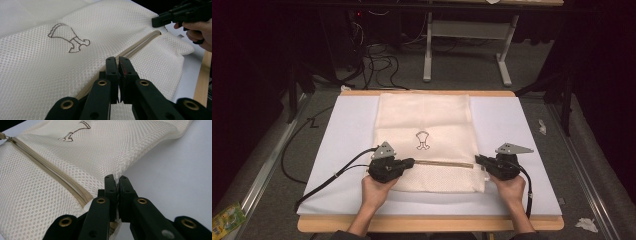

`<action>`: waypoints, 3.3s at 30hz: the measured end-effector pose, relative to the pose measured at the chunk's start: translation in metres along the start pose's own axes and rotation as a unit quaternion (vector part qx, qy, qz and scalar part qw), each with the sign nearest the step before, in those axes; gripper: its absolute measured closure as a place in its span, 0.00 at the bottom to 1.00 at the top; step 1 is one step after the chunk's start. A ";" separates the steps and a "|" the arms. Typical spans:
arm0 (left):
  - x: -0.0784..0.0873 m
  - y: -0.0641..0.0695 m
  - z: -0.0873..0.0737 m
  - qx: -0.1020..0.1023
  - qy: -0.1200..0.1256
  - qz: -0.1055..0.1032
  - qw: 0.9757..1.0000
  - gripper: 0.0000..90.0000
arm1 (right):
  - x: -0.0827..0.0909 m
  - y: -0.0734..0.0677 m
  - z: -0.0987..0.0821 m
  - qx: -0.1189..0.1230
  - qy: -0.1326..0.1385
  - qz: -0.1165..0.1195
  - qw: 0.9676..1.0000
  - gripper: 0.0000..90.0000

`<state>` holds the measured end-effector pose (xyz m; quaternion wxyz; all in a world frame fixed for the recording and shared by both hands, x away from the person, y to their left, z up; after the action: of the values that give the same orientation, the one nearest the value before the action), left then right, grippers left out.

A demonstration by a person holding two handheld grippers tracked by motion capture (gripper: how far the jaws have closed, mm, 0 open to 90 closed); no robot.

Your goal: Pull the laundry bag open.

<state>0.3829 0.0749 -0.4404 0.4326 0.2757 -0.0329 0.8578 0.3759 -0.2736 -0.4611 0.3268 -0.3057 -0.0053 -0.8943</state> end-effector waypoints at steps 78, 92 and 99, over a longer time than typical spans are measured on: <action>0.037 -0.034 -0.006 0.021 0.026 0.046 0.998 0.97 | 0.021 0.017 0.001 -0.008 0.011 -0.030 0.999 0.98; 0.041 -0.040 -0.010 0.034 0.030 0.048 0.998 0.97 | 0.022 0.019 0.001 -0.004 0.009 -0.033 0.999 0.98; 0.045 -0.044 -0.008 0.039 0.032 0.055 0.997 0.97 | 0.025 0.024 -0.002 -0.012 0.013 -0.036 0.999 0.98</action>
<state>0.3915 0.1371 -0.4323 0.3747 0.2628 -0.0012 0.8891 0.3735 -0.3074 -0.4532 0.2909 -0.2978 -0.0018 -0.9092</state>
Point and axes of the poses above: each handheld gripper's, and its own axes: x roughly backward along the jaws, z roughly out of its top, y roughly to its right, the point moved 3 cm from there along -x, roughly forward along the jaws, and after that the axes turned 4 degrees about z, right-handed, at the moved point
